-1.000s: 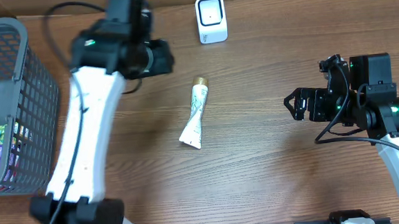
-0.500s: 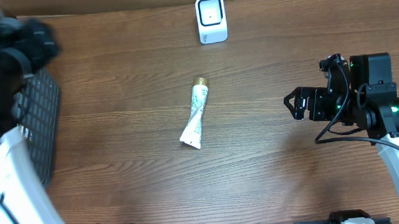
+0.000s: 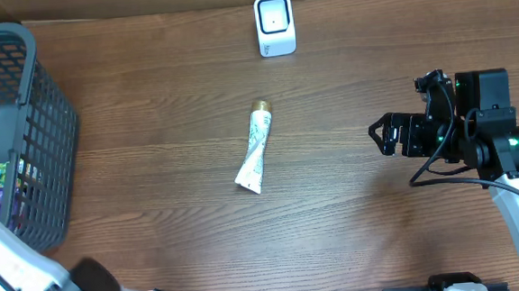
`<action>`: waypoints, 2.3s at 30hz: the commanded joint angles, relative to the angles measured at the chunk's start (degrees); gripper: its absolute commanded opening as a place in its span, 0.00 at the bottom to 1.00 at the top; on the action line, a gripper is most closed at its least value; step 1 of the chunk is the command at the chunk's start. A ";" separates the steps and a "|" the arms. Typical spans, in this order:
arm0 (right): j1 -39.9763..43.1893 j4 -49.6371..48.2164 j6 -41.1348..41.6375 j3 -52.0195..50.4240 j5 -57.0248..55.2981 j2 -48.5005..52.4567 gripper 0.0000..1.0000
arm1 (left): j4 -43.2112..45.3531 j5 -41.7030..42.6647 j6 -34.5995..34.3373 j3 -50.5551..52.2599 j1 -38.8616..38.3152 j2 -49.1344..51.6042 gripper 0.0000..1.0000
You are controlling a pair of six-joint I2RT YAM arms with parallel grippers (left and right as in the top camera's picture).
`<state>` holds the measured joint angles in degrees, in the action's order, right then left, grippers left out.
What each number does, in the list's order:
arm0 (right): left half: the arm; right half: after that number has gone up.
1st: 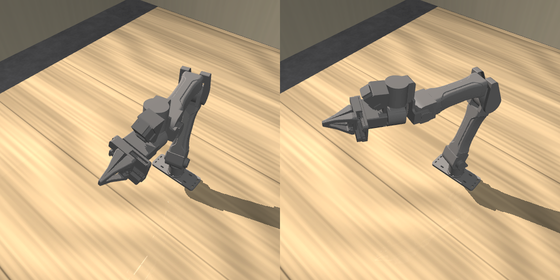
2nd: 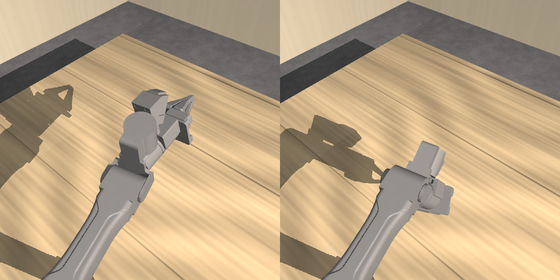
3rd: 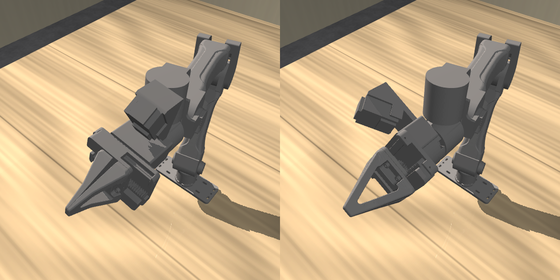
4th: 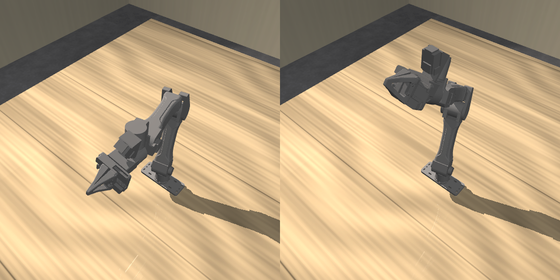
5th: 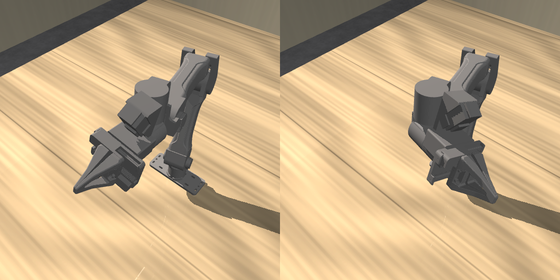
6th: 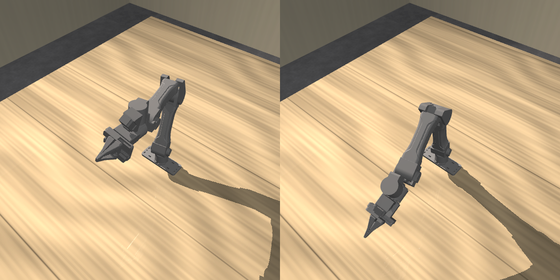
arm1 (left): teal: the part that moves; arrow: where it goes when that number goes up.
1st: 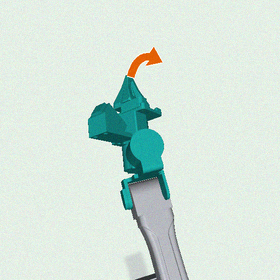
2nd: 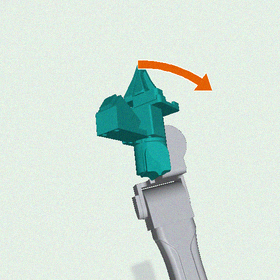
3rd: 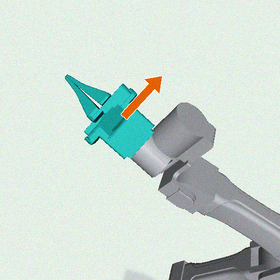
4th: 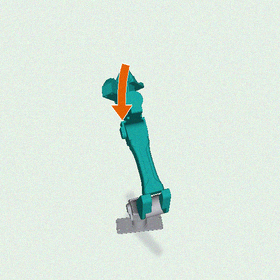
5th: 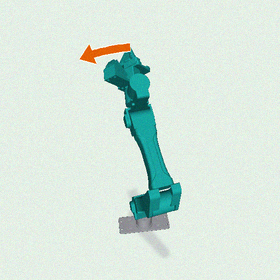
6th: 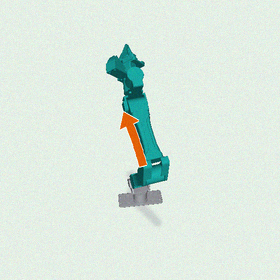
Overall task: Scan the item barcode
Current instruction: 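Move the left gripper back into the grey basket, then grasp the green snack pouch in the basket with the left gripper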
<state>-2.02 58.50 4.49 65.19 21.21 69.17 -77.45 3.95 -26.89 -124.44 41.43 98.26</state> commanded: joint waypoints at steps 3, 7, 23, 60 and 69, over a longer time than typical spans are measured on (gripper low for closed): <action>-0.22 0.15 0.11 1.16 0.76 -0.02 1.00 | -0.63 -1.70 -0.55 -0.04 0.76 7.37 0.83; -0.22 0.50 0.13 1.14 0.76 -0.02 1.00 | -0.72 -5.99 -0.63 -0.04 0.76 12.31 0.74; -0.22 1.25 -0.07 1.14 0.26 -0.02 1.00 | 1.22 -12.00 -1.92 1.09 1.09 26.03 0.84; -0.22 1.44 -0.07 1.16 0.26 -0.02 1.00 | 13.27 -10.01 -1.62 14.32 0.90 27.76 0.83; -0.22 1.53 -0.07 1.16 -0.85 -0.02 1.00 | 18.71 -8.87 -2.08 21.07 0.87 27.76 0.83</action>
<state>-2.04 60.05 4.51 65.19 20.95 69.17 -59.86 -5.76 -29.61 -106.00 42.11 125.93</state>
